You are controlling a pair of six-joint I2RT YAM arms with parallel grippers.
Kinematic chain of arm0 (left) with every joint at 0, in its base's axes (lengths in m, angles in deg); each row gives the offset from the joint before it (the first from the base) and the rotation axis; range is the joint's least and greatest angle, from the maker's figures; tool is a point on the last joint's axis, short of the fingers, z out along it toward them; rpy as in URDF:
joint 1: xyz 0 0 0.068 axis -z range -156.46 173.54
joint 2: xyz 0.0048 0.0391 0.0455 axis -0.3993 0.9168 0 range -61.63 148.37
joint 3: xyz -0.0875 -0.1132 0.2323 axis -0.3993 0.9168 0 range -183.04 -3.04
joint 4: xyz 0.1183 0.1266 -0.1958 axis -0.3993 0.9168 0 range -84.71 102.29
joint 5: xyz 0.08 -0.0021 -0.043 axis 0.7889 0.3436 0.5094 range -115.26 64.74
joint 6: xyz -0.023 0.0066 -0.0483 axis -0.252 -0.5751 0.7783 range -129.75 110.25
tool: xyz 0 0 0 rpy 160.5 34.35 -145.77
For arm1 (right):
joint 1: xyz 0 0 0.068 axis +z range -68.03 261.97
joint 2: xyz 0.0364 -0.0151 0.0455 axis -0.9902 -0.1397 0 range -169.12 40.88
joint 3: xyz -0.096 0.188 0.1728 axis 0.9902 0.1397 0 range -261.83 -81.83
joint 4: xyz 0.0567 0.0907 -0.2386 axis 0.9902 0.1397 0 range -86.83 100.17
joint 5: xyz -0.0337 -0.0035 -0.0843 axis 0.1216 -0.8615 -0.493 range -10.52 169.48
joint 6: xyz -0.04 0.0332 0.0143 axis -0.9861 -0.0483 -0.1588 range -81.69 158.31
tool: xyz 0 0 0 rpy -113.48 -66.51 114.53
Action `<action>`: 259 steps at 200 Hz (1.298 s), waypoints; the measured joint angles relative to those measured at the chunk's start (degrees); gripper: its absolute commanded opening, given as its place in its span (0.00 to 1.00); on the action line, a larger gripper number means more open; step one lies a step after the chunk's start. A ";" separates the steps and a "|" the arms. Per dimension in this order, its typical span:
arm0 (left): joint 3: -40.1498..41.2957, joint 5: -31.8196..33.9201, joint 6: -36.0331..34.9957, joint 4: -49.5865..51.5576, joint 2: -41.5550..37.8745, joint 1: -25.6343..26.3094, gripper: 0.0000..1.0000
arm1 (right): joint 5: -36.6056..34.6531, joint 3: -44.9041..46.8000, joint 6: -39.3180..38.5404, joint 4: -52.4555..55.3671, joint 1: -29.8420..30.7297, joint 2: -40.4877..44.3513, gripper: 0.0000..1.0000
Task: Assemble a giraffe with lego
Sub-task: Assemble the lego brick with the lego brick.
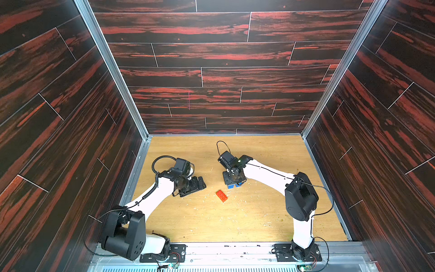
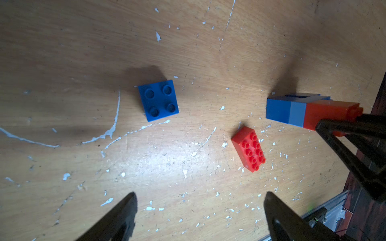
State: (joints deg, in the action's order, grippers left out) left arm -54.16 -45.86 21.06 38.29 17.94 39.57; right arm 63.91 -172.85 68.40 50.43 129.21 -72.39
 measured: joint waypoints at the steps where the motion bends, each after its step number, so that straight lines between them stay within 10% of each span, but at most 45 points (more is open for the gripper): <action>1: 0.00 0.00 0.00 0.00 0.00 0.00 0.96 | 0.00 -0.02 0.00 0.00 0.00 0.00 0.00; 74: 0.00 -0.02 0.00 0.00 0.00 0.00 0.96 | 0.59 -0.11 -0.90 0.09 -0.33 0.37 0.16; 169: 0.00 -0.22 -0.20 -0.02 0.00 0.02 1.00 | 2.47 -0.02 -4.13 -1.29 -1.40 2.75 0.98; 259: 0.00 6.01 -3.89 -1.62 -0.90 9.42 1.00 | -4.00 20.11 -2.25 -11.43 -1.38 24.61 0.99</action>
State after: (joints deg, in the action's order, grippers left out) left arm -54.16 -39.84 17.17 36.67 17.05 48.99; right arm 59.91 -152.74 66.15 39.00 127.84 -47.78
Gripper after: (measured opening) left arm 0.999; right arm 0.988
